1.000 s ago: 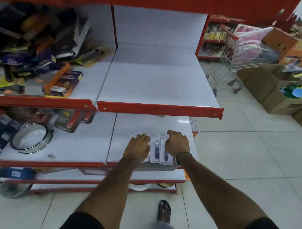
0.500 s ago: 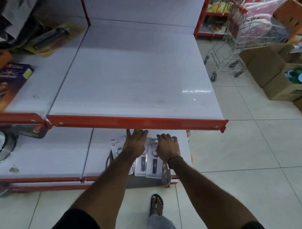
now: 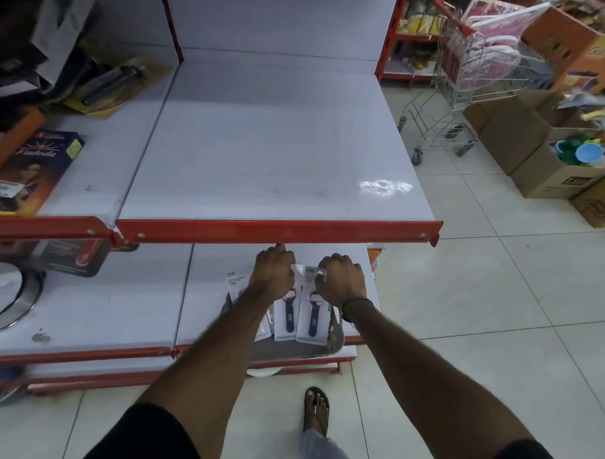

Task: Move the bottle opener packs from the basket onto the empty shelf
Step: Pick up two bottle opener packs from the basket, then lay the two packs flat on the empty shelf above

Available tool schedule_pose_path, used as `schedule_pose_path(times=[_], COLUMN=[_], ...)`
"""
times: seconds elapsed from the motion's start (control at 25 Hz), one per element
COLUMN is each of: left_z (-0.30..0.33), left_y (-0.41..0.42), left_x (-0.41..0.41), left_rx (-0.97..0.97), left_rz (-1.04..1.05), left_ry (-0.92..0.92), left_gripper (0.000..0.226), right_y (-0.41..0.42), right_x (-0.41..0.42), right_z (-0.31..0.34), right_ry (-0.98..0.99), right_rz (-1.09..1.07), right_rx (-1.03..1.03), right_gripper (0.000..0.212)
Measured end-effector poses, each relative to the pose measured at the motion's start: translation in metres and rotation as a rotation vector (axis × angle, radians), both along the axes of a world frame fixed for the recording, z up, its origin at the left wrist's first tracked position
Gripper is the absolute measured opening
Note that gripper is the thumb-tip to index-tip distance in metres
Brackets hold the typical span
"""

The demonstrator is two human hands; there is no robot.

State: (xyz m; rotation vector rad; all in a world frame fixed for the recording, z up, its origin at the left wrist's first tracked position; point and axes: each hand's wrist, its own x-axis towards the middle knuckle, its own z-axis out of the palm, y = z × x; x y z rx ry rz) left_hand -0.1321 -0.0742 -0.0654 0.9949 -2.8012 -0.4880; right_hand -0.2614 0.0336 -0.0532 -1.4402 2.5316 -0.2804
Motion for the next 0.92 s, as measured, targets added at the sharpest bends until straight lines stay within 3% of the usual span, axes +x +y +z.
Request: schedule_pose_path(times=[0.2,0.36,0.64,0.92], left_z=[0.033,0.053,0.138,0.251], left_y=[0.024,0.043,0.043,-0.042], left_x=[0.027,0.058,0.111,0.104], left_rx=[0.147,0.172,-0.18,-0.22], left_rz=[0.075,0.076,-0.038,0.062], left_ry=[0.122,0.183,0.493,0.782], left_gripper=[0.021,0.024,0.031,0.021], right_y=[0.017,0.034,0.037,-0.041], right_x=[0.018,0.031,0.064,0.075], right_z=[0.035,0.06,0.151,0.26], right_ry=[-0.154,-0.102,-0.005,-0.209], right_rz=[-0.001,0.12,0.227,0.19], right_rx=[-0.018,-0.049,-0.478,-0.724], right_gripper=[0.019,0.018,0.023,0.022])
